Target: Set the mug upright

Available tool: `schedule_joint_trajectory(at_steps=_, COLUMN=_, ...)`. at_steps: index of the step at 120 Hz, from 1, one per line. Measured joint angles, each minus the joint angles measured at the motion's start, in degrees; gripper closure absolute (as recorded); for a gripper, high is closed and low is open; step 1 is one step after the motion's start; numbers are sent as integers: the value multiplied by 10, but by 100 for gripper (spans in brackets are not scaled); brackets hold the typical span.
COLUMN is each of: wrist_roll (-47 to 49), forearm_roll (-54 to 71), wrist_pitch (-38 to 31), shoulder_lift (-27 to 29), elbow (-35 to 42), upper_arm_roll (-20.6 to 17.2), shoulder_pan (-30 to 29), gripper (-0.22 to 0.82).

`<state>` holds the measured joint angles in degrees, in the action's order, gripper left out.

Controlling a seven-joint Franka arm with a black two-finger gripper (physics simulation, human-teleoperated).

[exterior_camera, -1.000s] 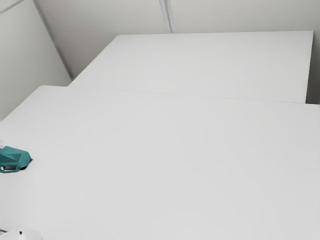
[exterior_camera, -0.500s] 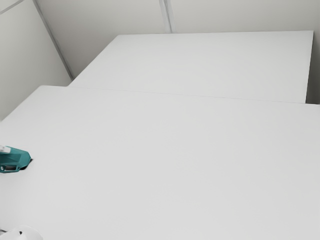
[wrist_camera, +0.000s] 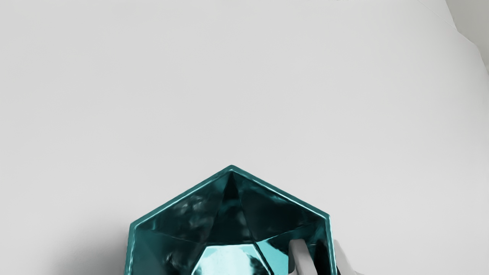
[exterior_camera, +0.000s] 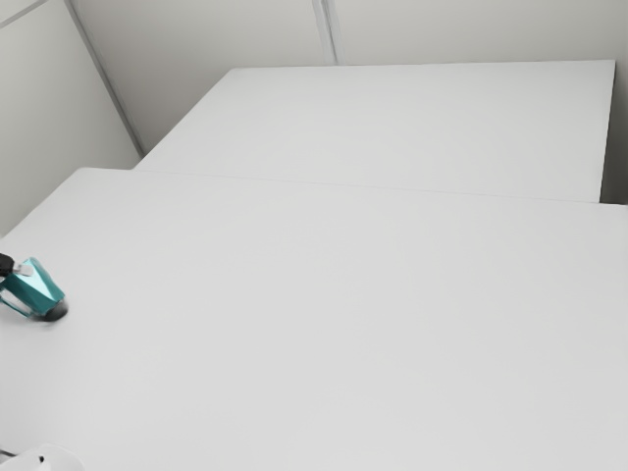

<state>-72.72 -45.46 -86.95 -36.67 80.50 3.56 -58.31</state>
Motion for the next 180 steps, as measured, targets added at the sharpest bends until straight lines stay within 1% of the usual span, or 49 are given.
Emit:
schedule_joint_trajectory(at_steps=22, wrist_roll=7, forearm_roll=7, wrist_pitch=-4, shoulder_lift=6, elbow=14, upper_arm_roll=-3, shoulder_pan=20, gripper=77)
schedule_joint_trajectory(at_steps=45, wrist_roll=18, forearm_roll=17, wrist_pitch=-17, shoulder_lift=24, elbow=29, upper_arm_roll=-2, shoulder_pan=38, gripper=78)
schedule_joint_trajectory(at_steps=56, wrist_roll=28, forearm_roll=35, wrist_pitch=-27, shoulder_lift=58, elbow=40, upper_arm_roll=-3, shoulder_pan=63, gripper=78)
schedule_joint_trajectory(at_steps=65, wrist_roll=42, forearm_roll=54, wrist_pitch=-45, shoulder_lift=98, elbow=65, upper_arm_roll=-2, shoulder_pan=105, gripper=78)
schedule_joint_trajectory(at_steps=76, wrist_roll=65, forearm_roll=94, wrist_pitch=-87, shoulder_lift=142, elbow=101, upper_arm_roll=-3, shoulder_pan=181, gripper=78)
schedule_joint_trajectory(at_steps=91, wrist_roll=114, forearm_roll=192, wrist_pitch=-165, shoulder_lift=205, elbow=144, upper_arm_roll=-3, shoulder_pan=293, gripper=78)
schedule_joint_trajectory(at_steps=98, wrist_roll=143, forearm_roll=238, wrist_pitch=-199, shoulder_lift=231, elbow=167, upper_arm_roll=-3, shoulder_pan=329, gripper=78)
schedule_joint_trajectory(at_steps=109, wrist_roll=191, forearm_roll=297, wrist_pitch=-255, shoulder_lift=258, elbow=204, upper_arm_roll=-6, shoulder_pan=371, gripper=78)
schedule_joint_trajectory(at_steps=120, wrist_roll=239, forearm_roll=344, wrist_pitch=-305, shoulder_lift=273, elbow=226, upper_arm_roll=-7, shoulder_pan=398, gripper=78)
schedule_joint_trajectory(at_steps=151, wrist_roll=359, forearm_roll=427, wrist_pitch=-443, shoulder_lift=345, elbow=350, upper_arm_roll=-7, shoulder_pan=454, gripper=79)
schedule_joint_trajectory(at_steps=163, wrist_roll=407, forearm_roll=459, wrist_pitch=-477, shoulder_lift=375, elbow=388, upper_arm_roll=-10, shoulder_pan=471, gripper=79)
schedule_joint_trajectory(at_steps=180, wrist_roll=480, forearm_roll=492, wrist_pitch=-503, shoulder_lift=402, elbow=433, upper_arm_roll=-21, shoulder_pan=487, gripper=79)
